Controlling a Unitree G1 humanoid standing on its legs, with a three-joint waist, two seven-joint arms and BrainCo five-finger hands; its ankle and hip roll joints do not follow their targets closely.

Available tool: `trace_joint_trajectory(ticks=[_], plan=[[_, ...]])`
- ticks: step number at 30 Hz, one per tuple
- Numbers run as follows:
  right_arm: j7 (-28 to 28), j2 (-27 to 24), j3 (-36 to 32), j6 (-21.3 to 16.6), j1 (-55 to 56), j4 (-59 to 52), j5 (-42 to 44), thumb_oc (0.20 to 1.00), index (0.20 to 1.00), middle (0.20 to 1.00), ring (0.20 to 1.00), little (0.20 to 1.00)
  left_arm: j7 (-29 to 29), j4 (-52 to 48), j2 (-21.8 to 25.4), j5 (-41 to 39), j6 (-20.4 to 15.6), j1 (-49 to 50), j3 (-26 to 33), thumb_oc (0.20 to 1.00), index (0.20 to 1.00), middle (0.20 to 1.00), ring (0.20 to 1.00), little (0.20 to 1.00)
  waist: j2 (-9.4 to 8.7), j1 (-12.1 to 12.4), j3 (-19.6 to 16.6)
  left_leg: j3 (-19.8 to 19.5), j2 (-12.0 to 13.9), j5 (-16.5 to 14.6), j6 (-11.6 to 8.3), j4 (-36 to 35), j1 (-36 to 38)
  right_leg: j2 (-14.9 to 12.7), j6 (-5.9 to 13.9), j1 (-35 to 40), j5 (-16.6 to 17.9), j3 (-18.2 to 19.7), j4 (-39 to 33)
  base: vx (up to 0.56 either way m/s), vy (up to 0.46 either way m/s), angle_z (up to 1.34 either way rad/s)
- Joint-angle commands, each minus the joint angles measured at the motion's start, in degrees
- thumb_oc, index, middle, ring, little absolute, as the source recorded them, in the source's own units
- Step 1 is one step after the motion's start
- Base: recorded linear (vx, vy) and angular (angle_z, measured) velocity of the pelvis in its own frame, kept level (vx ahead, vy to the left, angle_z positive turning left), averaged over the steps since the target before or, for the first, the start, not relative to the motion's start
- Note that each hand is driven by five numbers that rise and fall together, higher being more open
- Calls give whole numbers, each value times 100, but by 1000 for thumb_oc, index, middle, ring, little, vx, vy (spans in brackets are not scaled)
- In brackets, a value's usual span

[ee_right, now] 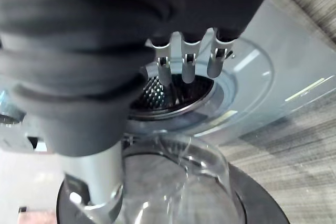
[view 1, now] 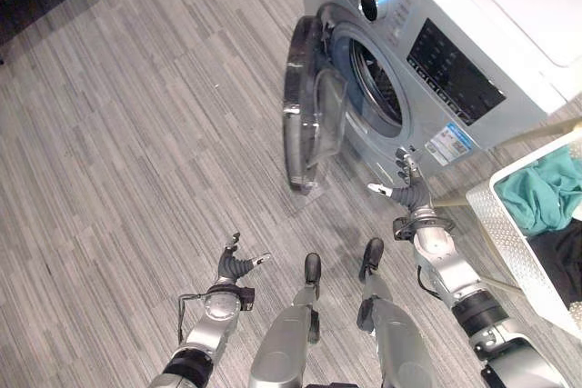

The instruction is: Grab the laundry basket,head to the washer,open it,put in the laundry and shut it.

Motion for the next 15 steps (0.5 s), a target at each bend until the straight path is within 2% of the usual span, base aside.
trace_joint_trajectory(ticks=[1, 4, 5, 6, 9, 12, 13, 15], plan=[[182, 195, 452, -136, -831, 451, 148, 1000, 1000, 1000, 1000, 1000, 95, -37, 247, -75, -146, -130, -134, 1000, 1000, 1000, 1000, 1000, -173, 246, -17, 88, -33, -511, 80, 464, -228, -496, 665, 123, -703, 10, 711, -30, -2, -17], [399, 172, 867, 57, -1593, 1284, 263, 1000, 1000, 1000, 1000, 1000, 71, -3, 356, -106, -183, -267, -288, 1000, 1000, 1000, 1000, 1000, -137, 395, 23, 9, -51, -481, 63, 524, -352, -524, 644, 77, -709, -42, 727, -5, -4, 5], [461, 253, 1007, 150, -2066, 1778, 351, 1000, 1000, 1000, 1000, 1000, 84, 4, 456, -173, -214, -329, -364, 1000, 1000, 1000, 1000, 1000, -121, 521, 46, -34, -56, -461, 47, 558, -441, -541, 637, 42, -710, -90, 734, 93, -29, 24], [490, 284, 1054, 170, -2269, 2005, 392, 1000, 1000, 1000, 1000, 1000, 69, 15, 487, -235, -230, -347, -410, 1000, 1000, 1000, 1000, 1000, -88, 592, 35, -86, -28, -586, -4, 571, -414, -504, 684, 79, -830, -72, 752, 104, -45, 22], [473, 314, 1180, 210, -2741, 2217, 437, 1000, 1000, 1000, 1000, 1000, 145, 14, 619, -295, -284, -824, -580, 1000, 1000, 1000, 1000, 1000, -136, 623, 41, -121, -28, -585, -47, 649, -588, -497, 683, 13, -848, -81, 752, 54, -39, 43], [429, 430, 1330, 149, -2880, 1973, 494, 1000, 1000, 1000, 1000, 1000, 344, 247, 765, -60, -256, -1858, -792, 1000, 1000, 1000, 1000, 1000, -297, 497, 106, -80, 26, -616, -64, 729, -708, -439, 681, -83, -840, -41, 777, 1, 11, 30], [465, 424, 1467, 127, -2855, 1782, 432, 1000, 1000, 1000, 1000, 1000, 457, 629, 872, 60, -157, -2477, -855, 1000, 1000, 1000, 1000, 1000, -425, 380, 154, -44, 75, -651, -66, 805, -770, -393, 698, -127, -812, -25, 782, -3, -2, 7], [550, 372, 1645, 125, -2758, 1573, 362, 1000, 1000, 1000, 1000, 1000, 594, 1191, 1064, 87, -26, -3082, -847, 1000, 1000, 1000, 1000, 1000, -585, 225, 179, 13, 138, -696, -67, 873, -809, -342, 731, -174, -759, 13, 775, -4, -4, -17]])
